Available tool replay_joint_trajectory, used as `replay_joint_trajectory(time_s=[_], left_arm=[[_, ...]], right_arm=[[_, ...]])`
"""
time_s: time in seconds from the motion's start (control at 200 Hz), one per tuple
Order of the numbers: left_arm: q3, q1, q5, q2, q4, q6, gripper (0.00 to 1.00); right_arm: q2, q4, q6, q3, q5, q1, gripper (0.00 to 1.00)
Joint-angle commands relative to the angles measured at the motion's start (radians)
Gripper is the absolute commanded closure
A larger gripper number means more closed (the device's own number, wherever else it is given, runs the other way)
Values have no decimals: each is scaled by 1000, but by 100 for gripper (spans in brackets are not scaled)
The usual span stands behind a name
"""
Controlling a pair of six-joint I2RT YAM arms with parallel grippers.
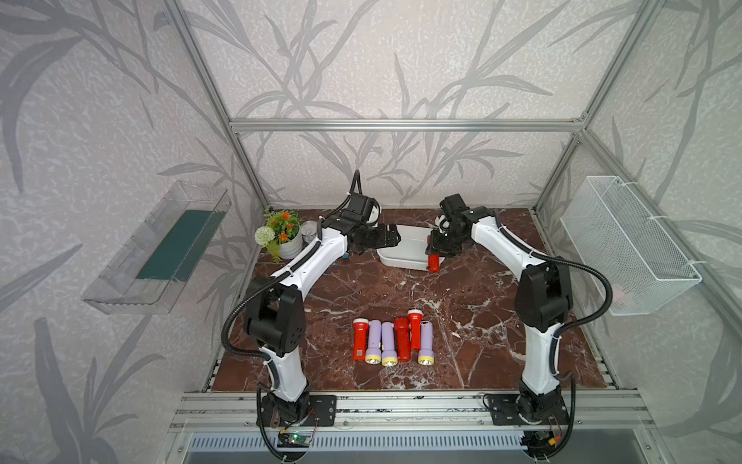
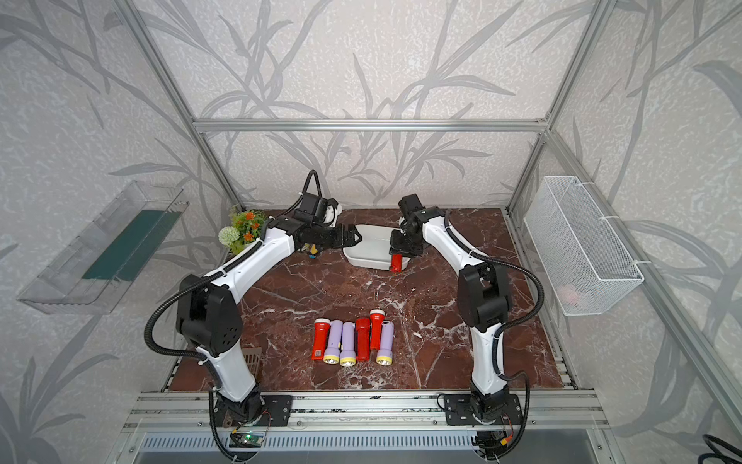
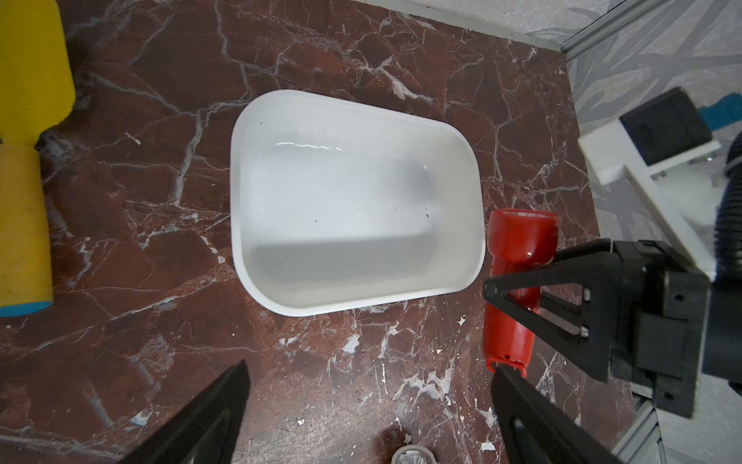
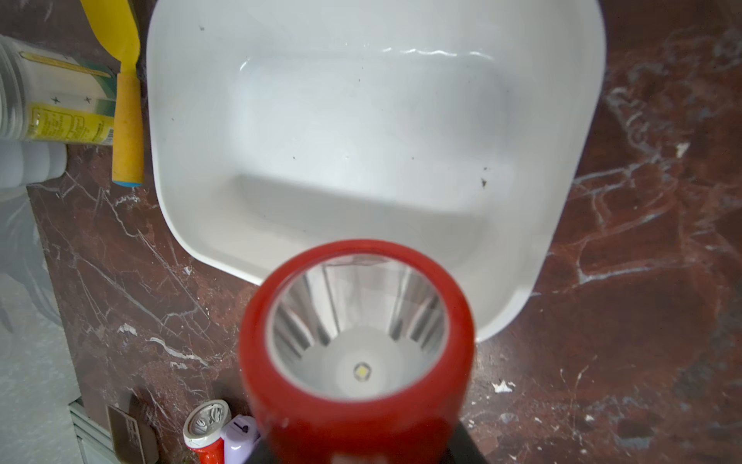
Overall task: Put the flashlights into the storage boxes
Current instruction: Place the flashlight at the storage box.
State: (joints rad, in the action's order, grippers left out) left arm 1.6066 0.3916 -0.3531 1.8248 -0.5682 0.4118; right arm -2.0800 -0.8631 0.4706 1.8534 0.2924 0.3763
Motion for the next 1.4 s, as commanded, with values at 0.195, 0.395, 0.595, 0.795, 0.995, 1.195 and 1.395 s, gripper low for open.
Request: replay_joint_trajectory(time_s=[0.195, 0.395, 0.595, 0.795, 0.995, 1.195, 1.395], left_arm=[[52, -1, -31, 36, -9, 7, 3], [62, -2, -34, 46, -13, 3, 3], [73, -2, -35, 57, -19, -4, 3], [85, -5, -38, 66, -27, -10, 3], [81, -13, -36, 71, -31, -15, 3], [79, -18, -42, 76, -31, -16, 4], [75, -21, -55, 82, -27, -10, 4]], right_arm=[[-117, 70, 23, 114, 98, -34, 73], [-175, 92, 44, 178, 127, -47, 73], [-227, 88, 48, 225, 136, -52, 73], [-301, 54, 41, 289, 148, -63, 73], [-338, 36, 34, 308, 142, -63, 73], [-361, 28, 30, 308, 144, -63, 73], [-367, 25, 24, 299, 136, -63, 71]])
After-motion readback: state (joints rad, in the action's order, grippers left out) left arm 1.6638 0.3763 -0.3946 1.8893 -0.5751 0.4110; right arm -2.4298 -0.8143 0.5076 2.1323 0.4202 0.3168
